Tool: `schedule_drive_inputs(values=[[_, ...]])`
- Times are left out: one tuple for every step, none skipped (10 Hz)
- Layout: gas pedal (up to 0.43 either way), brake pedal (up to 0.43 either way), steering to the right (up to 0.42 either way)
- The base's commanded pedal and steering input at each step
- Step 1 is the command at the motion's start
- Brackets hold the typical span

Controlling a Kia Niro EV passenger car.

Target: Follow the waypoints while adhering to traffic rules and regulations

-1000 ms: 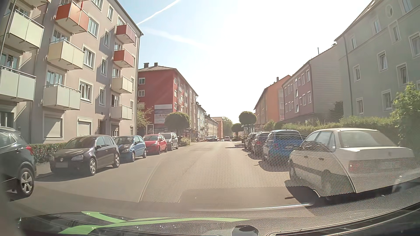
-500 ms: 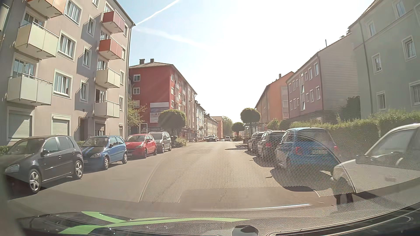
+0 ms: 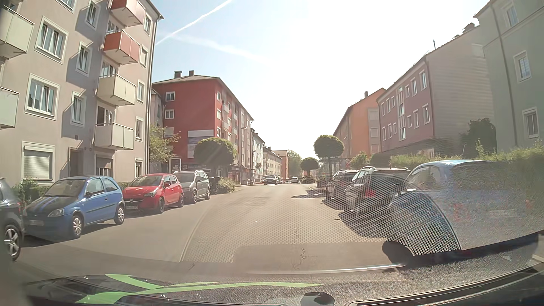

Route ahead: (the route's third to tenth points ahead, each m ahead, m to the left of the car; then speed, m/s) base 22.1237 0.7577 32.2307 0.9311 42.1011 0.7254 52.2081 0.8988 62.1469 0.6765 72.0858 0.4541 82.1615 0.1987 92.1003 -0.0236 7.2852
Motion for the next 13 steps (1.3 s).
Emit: schedule_drive_inputs(values=[[0.098, 0.0, -0.001], [0.098, 0.0, -0.001], [0.098, 0.0, -0.002], [0.098, 0.0, -0.001], [0.098, 0.0, -0.001], [0.098, 0.0, -0.001], [0.098, 0.0, -0.001], [0.098, 0.0, -0.003], [0.098, 0.0, -0.004], [0.098, 0.0, -0.004], [0.098, 0.0, -0.004], [0.098, 0.0, -0.004], [0.079, 0.0, -0.004]])
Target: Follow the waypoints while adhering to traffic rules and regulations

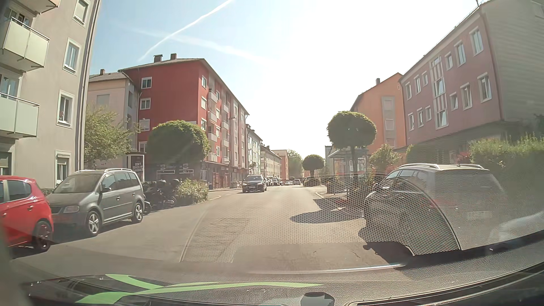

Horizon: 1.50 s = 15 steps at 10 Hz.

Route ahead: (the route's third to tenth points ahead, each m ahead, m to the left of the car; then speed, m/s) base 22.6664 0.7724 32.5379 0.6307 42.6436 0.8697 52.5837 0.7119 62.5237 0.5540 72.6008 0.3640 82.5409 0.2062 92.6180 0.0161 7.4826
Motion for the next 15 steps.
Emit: schedule_drive_inputs(values=[[0.067, 0.0, -0.004], [0.067, 0.0, -0.004], [0.067, 0.0, -0.004], [0.067, 0.0, -0.005], [0.067, 0.0, -0.005], [0.067, 0.0, -0.005], [0.067, 0.0, -0.005], [0.067, 0.0, -0.005], [0.067, 0.0, -0.004], [0.067, 0.0, -0.004], [0.067, 0.0, -0.004], [0.067, 0.0, -0.003], [0.067, 0.0, -0.003], [0.067, 0.0, -0.003], [0.067, 0.0, -0.004]])
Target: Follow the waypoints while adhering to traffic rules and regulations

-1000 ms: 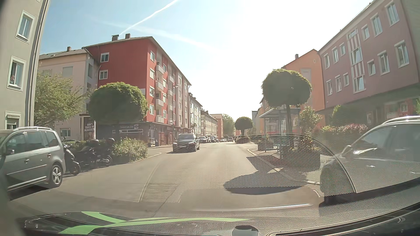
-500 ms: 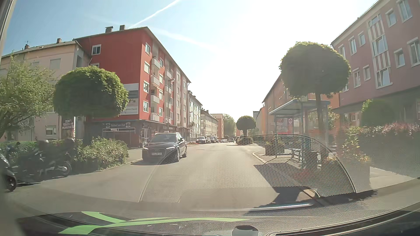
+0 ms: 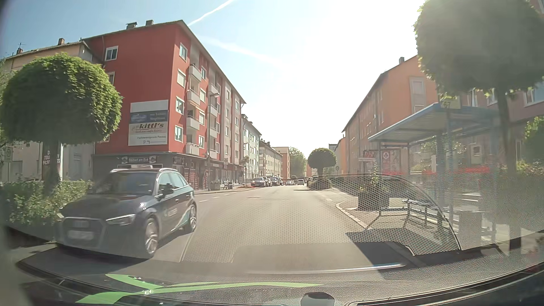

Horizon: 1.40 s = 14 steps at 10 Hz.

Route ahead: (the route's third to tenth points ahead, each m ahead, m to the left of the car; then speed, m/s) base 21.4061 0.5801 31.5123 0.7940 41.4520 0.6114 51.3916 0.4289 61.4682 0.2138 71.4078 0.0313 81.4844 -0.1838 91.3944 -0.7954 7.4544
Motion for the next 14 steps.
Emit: schedule_drive_inputs(values=[[0.067, 0.0, -0.004], [0.067, 0.0, -0.004], [0.067, 0.0, -0.004], [0.067, 0.0, -0.004], [0.067, 0.0, -0.004], [0.067, 0.0, -0.004], [0.067, 0.0, -0.004], [0.067, 0.0, -0.004], [0.067, 0.0, -0.004], [0.067, 0.0, -0.004], [0.067, 0.0, -0.004], [0.067, 0.0, -0.004], [0.067, 0.0, -0.004], [0.067, 0.0, -0.004]])
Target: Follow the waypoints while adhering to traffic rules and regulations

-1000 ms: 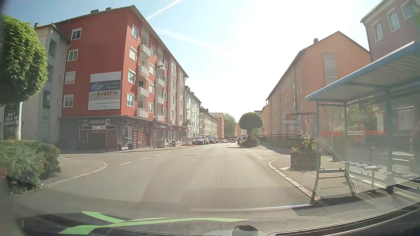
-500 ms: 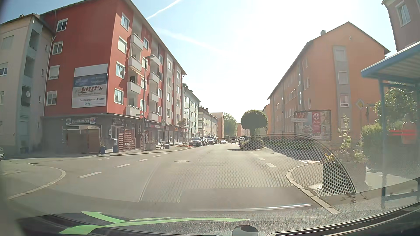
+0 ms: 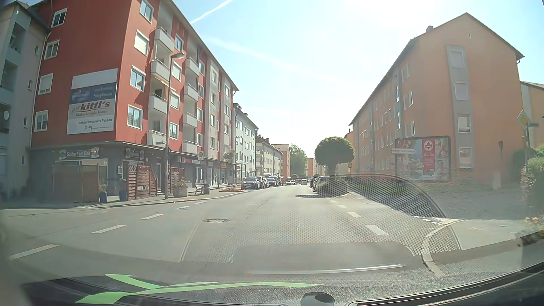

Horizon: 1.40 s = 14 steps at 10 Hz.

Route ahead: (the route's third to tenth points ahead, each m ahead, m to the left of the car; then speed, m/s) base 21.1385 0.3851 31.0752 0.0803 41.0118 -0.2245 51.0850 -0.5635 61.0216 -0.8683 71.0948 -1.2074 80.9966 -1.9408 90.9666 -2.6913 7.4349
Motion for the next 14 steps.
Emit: schedule_drive_inputs(values=[[0.067, 0.0, -0.003], [0.067, 0.0, -0.004], [0.067, 0.0, -0.004], [0.067, 0.0, -0.004], [0.067, 0.0, -0.003], [0.067, 0.0, -0.004], [0.067, 0.0, -0.003], [0.067, 0.0, -0.002], [0.067, 0.0, -0.001], [0.067, 0.0, -0.001], [0.087, 0.0, -0.001], [0.087, 0.0, 0.0], [0.087, 0.0, 0.003], [0.087, 0.0, 0.005]])
